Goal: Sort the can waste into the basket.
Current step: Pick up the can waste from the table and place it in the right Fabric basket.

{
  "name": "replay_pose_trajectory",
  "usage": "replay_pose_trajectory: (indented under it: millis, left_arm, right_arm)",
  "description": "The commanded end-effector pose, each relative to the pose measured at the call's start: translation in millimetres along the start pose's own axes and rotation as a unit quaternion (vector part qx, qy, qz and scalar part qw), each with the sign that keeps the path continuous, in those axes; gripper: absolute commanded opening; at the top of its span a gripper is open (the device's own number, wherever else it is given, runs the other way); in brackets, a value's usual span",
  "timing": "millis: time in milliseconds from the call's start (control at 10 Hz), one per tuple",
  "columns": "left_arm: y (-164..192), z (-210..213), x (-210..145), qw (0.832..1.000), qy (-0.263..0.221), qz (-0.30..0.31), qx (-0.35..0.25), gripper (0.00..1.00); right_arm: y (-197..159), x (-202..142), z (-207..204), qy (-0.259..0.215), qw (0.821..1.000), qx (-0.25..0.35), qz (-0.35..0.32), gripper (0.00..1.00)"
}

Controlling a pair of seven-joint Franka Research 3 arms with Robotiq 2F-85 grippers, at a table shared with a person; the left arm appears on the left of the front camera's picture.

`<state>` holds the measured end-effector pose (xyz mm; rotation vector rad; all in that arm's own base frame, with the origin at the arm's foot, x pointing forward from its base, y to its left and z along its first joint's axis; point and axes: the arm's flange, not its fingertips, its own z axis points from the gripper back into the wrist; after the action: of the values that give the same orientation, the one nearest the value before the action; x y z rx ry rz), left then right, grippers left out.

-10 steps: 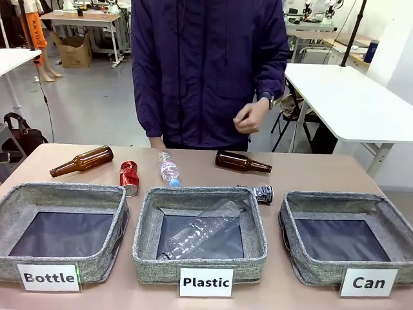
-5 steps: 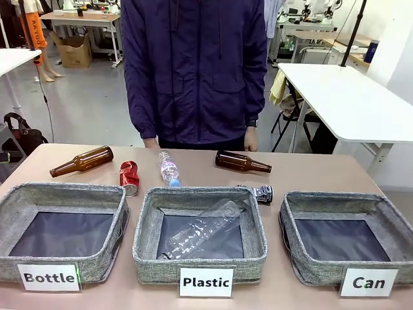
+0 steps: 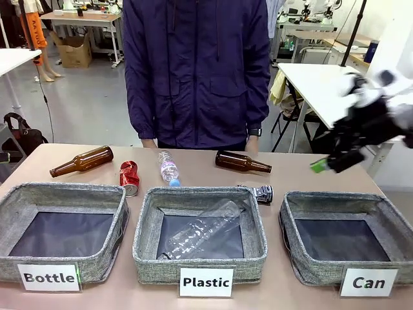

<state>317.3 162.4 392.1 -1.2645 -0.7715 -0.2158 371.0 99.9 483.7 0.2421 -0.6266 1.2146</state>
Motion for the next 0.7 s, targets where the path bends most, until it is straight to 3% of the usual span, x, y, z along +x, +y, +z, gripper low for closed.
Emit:
replay_pose_trajectory:
  millis: [0, 300, 500, 600]
  left_arm:
    - [-1.6, -0.4, 0.5, 1.0, -0.008, -0.006, -0.006, 1.0]
    - [-1.6, -0.4, 0.5, 1.0, -0.008, -0.006, -0.006, 1.0]
    - [-1.6, -0.4, 0.5, 1.0, -0.008, -0.006, -0.006, 1.0]
    - [-1.6, -0.4, 0.5, 1.0, -0.008, -0.006, -0.006, 1.0]
  right_arm:
    - [-48.1, 23.0, -35.4, 0.053, 0.994, -0.006, 0.1, 1.0]
    - [-58.6, 50.9, -108.0, 0.106, 0.984, -0.001, 0.145, 1.0]
    - [-62.7, 52.7, -120.9, 0.12, 0.985, 0.015, 0.125, 1.0]
    - [-55.1, 47.7, -116.3, 0.105, 0.983, 0.015, 0.148, 1.0]
